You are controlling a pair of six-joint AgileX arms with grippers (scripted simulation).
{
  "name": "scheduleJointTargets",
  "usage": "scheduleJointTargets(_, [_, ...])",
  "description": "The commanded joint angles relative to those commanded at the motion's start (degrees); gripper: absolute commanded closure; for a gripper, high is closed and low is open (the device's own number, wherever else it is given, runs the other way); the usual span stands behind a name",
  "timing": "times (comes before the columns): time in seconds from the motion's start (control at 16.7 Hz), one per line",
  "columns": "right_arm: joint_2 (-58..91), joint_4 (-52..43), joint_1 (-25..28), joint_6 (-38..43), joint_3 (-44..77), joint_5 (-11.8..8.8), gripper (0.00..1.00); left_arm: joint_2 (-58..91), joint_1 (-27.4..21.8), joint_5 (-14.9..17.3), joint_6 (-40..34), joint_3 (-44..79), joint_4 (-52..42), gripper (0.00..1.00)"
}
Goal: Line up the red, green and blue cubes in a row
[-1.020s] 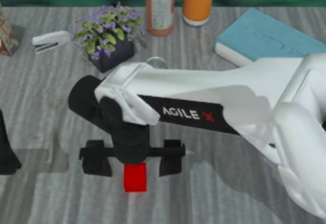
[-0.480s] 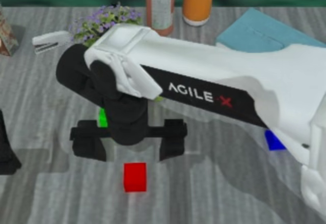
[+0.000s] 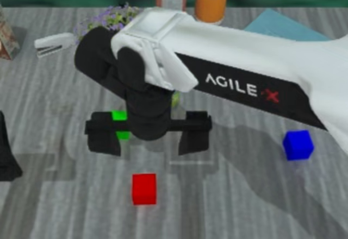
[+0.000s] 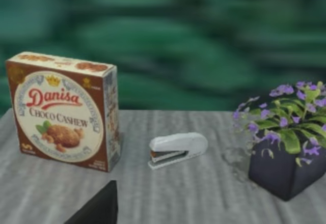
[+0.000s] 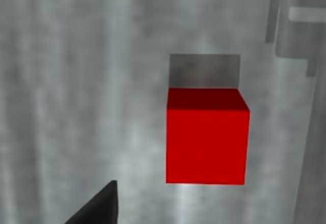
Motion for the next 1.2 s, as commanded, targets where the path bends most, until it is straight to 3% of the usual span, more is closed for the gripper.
scheduleJointTargets(0.42, [-32.75, 15.07, -12.82, -14.21, -25.66, 5.26, 0.00, 28.08, -5.33, -0.08, -4.66, 24.05, -15.23, 0.00])
scheduleJointTargets(0.66, [-58.64, 26.40, -23.00, -24.71, -47.70, 6.60, 0.00, 52.40, -9.23, -0.19, -7.94, 41.32, -26.83, 0.00])
scheduleJointTargets(0.9, [-84.01, 38.57, -33.40, -35.32, -71.29, 5.94, 0.00, 76.92, -13.22, -0.20, -11.19, 58.10, -38.49, 0.00])
scheduleJointTargets(1.2, [-109.13, 53.30, -44.03, -45.73, -95.29, 2.55, 0.00, 101.54, -17.59, -0.11, -14.79, 76.68, -50.79, 0.00])
